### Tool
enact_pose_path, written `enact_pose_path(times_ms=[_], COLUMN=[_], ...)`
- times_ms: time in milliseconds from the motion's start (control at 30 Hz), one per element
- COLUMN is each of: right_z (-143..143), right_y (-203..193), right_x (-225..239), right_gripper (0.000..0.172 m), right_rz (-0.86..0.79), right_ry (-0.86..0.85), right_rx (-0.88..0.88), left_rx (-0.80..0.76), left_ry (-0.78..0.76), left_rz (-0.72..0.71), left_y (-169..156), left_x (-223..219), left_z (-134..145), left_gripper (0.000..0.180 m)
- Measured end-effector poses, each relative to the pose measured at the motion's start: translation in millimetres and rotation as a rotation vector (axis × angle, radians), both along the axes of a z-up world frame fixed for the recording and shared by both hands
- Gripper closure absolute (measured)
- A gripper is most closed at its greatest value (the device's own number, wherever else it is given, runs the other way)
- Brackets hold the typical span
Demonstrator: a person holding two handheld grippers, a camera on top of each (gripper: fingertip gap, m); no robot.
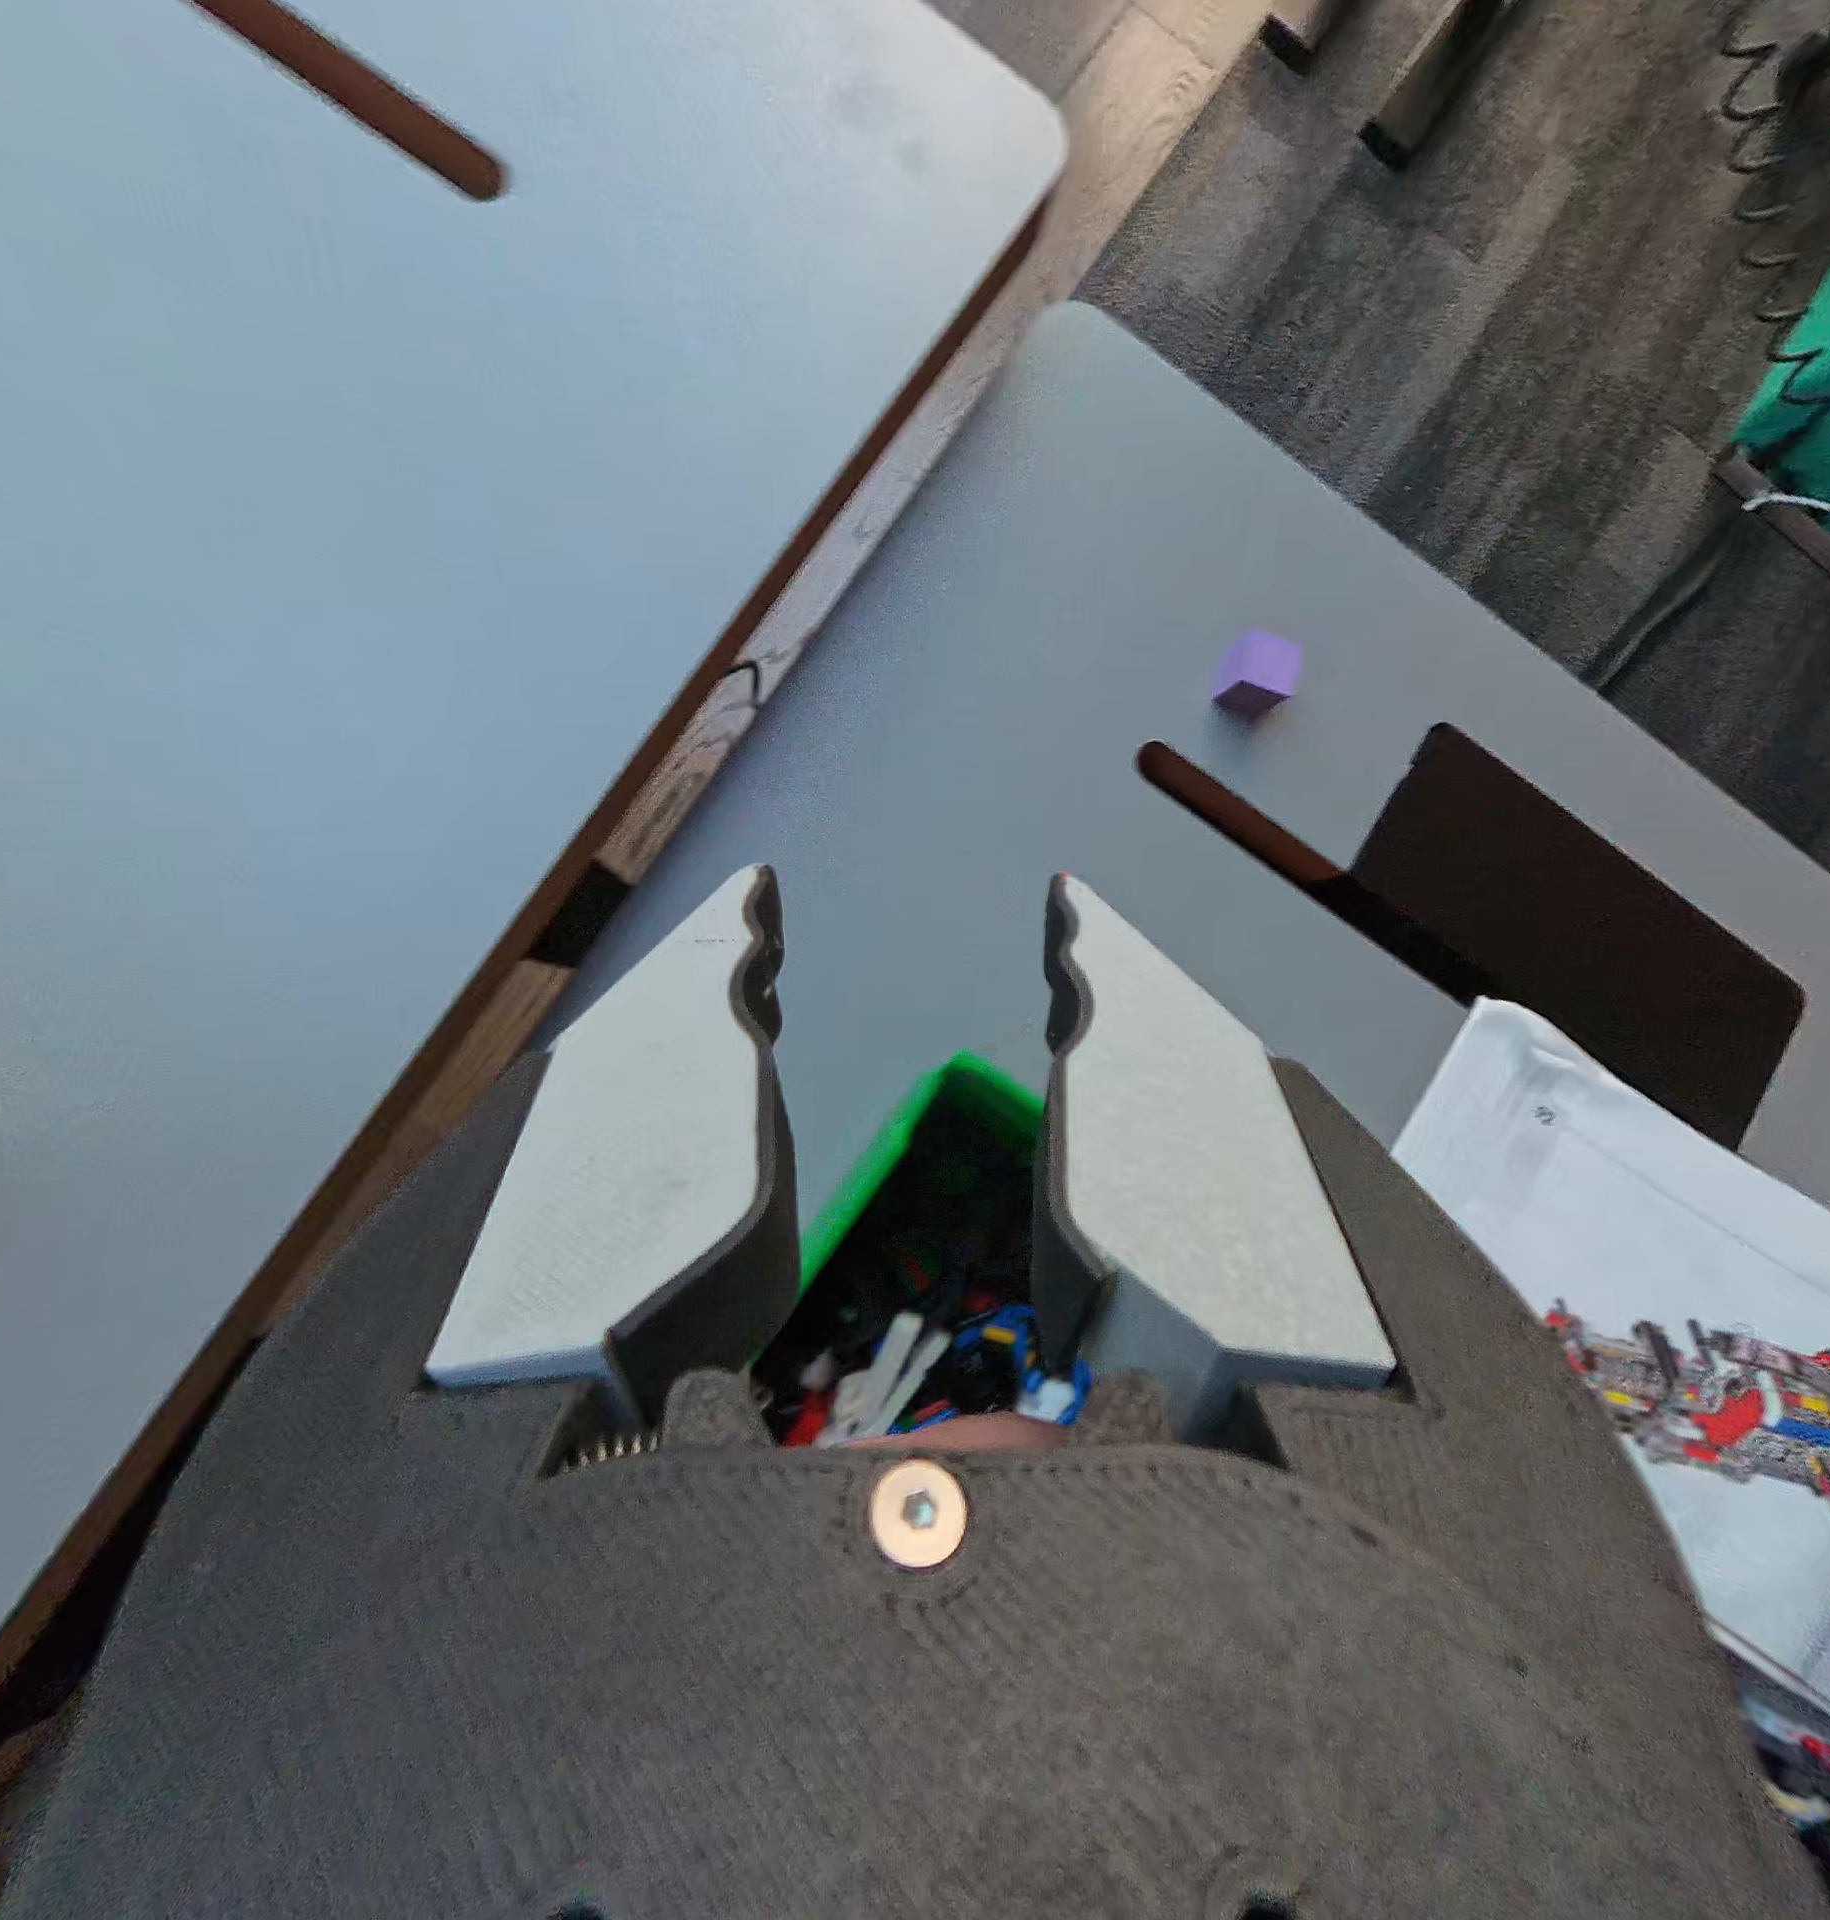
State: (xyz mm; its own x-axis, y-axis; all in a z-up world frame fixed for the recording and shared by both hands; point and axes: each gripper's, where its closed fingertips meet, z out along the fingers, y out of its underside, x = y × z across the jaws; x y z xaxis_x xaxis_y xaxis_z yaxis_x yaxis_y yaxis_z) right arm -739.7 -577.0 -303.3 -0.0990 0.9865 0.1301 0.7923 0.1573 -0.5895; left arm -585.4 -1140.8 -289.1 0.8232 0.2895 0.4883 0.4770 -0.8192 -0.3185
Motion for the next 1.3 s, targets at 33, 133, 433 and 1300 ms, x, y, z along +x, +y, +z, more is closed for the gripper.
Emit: enact_pose_path(times_ms=[33,133,433,1300], right_z=[-8,-43,-158,-97], right_y=[25,85,163,127], right_x=[-14,-56,-136,-108], right_gripper=[0.123,0.123,0.123,0.145], right_rz=[-0.026,-0.083,-0.108,0.042], right_ry=[-0.003,-0.042,-0.243,-0.084], right_rx=[0.009,0.003,0.025,0.157], left_rx=[-0.007,-0.071,-0.234,-0.309], left_ry=[-0.011,-0.035,-0.022,0.077], left_rz=[0.025,0.124,0.378,0.240], left_y=[4,6,6,19], left_x=[5,19,27,25], left_z=[-5,-22,-29,-48], left_gripper=[0.125,0.129,0.133,0.132])
